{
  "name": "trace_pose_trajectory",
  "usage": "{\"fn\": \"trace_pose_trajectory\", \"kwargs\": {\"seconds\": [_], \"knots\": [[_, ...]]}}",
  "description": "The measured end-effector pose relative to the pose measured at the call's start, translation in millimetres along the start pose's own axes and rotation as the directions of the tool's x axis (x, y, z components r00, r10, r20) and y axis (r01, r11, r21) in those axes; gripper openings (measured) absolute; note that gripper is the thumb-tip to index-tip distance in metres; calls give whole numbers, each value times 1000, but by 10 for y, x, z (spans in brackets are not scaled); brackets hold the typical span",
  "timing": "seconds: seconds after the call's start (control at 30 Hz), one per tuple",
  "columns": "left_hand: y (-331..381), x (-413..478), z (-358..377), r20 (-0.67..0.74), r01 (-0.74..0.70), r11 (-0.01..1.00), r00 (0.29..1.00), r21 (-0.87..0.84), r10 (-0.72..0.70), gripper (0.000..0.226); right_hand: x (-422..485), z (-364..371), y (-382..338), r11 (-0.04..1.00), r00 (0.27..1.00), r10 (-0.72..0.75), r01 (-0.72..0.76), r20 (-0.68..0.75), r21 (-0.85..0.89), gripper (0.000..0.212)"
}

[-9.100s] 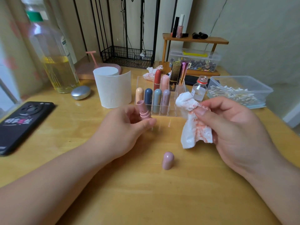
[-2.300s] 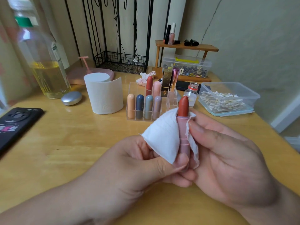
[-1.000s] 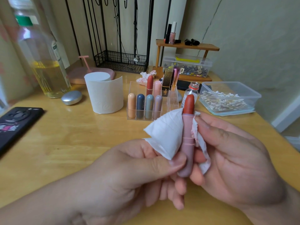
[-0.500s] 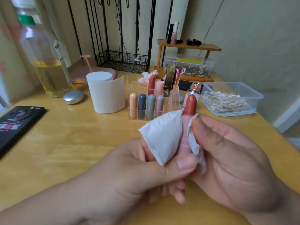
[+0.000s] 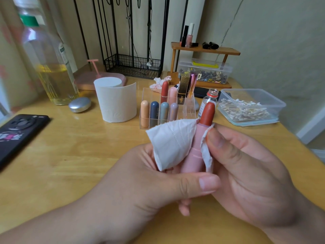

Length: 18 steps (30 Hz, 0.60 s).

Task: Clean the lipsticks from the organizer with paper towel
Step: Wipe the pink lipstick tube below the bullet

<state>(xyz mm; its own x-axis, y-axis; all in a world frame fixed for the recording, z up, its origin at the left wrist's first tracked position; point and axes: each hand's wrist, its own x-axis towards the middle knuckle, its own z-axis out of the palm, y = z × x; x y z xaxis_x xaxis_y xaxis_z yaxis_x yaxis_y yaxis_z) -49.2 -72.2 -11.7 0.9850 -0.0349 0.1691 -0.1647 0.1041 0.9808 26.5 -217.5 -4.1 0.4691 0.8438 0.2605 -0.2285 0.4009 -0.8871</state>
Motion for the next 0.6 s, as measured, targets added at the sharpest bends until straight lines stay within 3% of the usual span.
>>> {"fn": "trace_pose_trajectory", "kwargs": {"seconds": [0.03,0.1,0.23,0.33,0.4,0.5,0.6], "knots": [[40,-3,12,50,-36,998,998,-46,39,19,-6,-18,29,1000,1000,-14,14,-2,-26,42],[58,-17,-2,54,-39,995,998,-91,44,8,4,-43,28,998,1000,-18,18,1,-57,38],[-2,-23,-36,73,50,977,997,-207,-35,13,16,-75,11,1000,1000,19,-19,6,13,31],[-12,-17,-45,184,107,948,982,-299,-53,16,29,-50,-31,995,997,50,-54,52,83,41],[-14,-34,-39,278,157,919,959,-362,-54,30,25,-35,-43,991,998,40,-44,40,123,45],[-40,-41,-26,366,207,840,930,-502,-11,41,4,-36,-57,992,999,-24,20,26,126,34],[-51,-27,-39,379,186,833,925,-521,30,30,4,-55,-77,996,1000,-22,22,9,90,30]]}}
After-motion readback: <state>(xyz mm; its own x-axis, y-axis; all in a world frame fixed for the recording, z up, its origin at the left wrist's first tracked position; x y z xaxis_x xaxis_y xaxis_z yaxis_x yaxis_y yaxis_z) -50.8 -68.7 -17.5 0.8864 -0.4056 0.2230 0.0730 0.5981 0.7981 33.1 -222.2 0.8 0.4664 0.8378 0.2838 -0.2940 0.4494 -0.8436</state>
